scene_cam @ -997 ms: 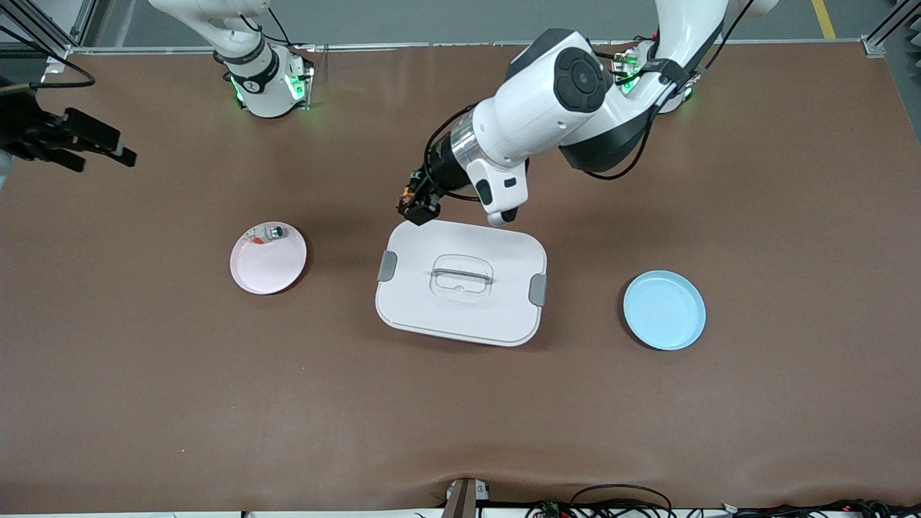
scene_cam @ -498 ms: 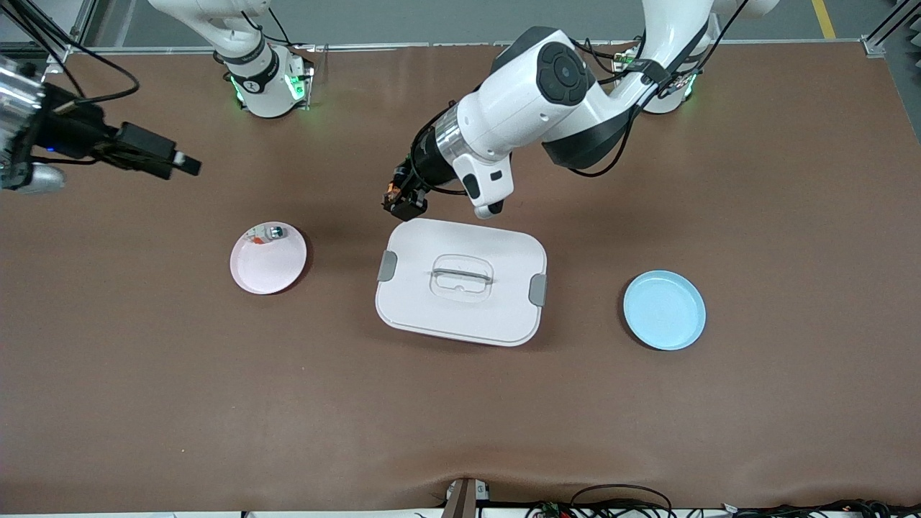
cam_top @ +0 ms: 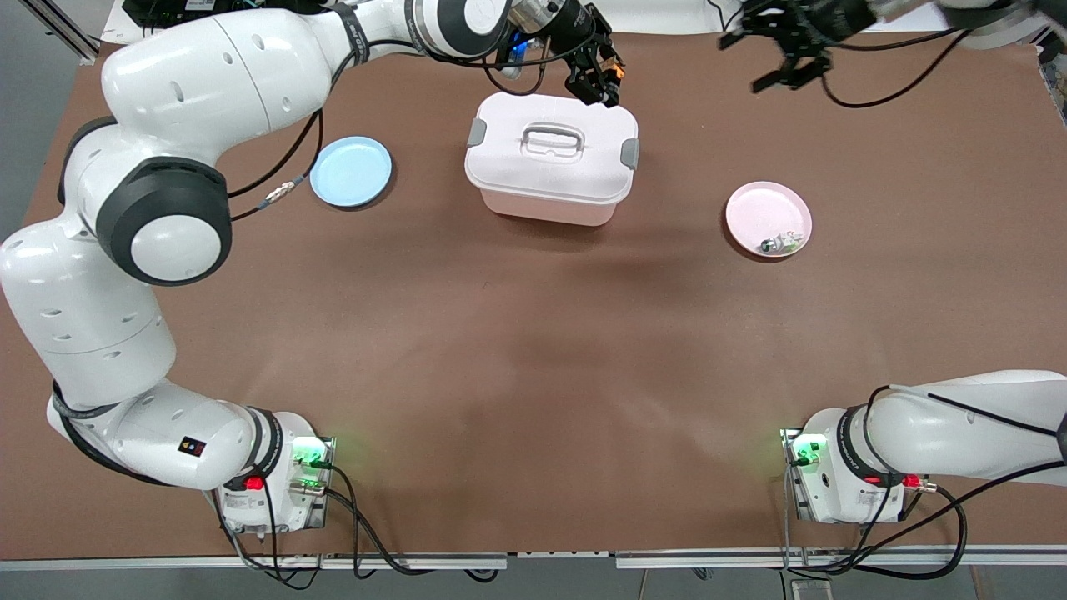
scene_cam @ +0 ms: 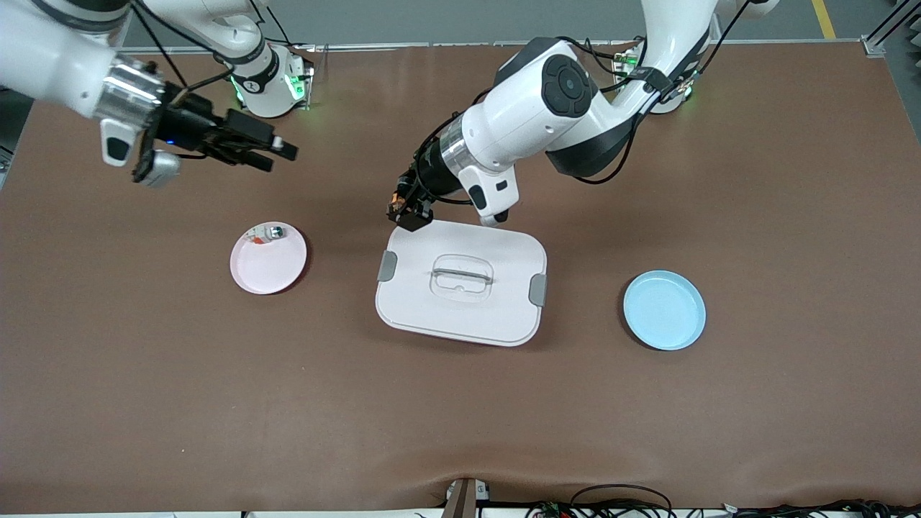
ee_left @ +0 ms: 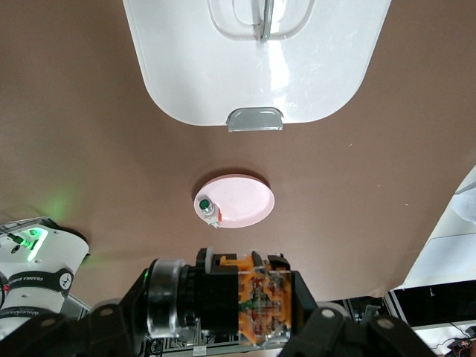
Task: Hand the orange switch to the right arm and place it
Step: 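Hold the switch with the left gripper while the right gripper reaches it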
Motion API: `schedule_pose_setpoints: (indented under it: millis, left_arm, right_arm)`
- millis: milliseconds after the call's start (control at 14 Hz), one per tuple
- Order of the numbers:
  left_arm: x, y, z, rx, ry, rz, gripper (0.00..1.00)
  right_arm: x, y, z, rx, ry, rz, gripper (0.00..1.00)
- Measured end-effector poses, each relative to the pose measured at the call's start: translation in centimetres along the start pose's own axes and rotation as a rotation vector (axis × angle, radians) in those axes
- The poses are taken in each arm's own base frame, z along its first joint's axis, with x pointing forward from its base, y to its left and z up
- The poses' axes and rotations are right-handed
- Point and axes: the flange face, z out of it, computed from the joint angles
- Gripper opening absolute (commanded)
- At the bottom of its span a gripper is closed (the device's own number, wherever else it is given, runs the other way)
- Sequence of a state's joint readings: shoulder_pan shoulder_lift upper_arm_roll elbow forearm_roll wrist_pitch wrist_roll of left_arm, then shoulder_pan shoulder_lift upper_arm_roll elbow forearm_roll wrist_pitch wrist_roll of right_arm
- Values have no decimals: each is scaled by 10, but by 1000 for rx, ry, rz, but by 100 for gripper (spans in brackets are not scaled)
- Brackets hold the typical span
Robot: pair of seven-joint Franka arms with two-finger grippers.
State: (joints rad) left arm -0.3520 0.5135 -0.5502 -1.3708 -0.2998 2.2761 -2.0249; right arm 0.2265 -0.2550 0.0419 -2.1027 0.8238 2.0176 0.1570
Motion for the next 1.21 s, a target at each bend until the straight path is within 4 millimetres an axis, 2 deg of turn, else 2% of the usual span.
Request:
schedule_pose_setpoints:
  millis: [142, 214, 569, 925, 1210]
  left_arm:
    - [0, 0, 0, 0, 0, 0, 0]
    - [0, 0, 0, 0, 0, 0, 0]
    - [1, 1, 2, 2, 1, -2, 0]
    - [1, 1, 1, 1, 1, -2, 0]
    - [2, 1, 3, 3, 1, -3, 0]
  right_arm:
    - [-12, -23, 24, 11, 29, -9, 100]
    - [-14, -27, 33, 15, 36, -2, 100]
    - [1, -21, 67, 16, 78, 27, 100]
    - [6, -28, 109, 25, 118, 33, 100]
    - [2, -35, 125, 33, 135, 27, 100]
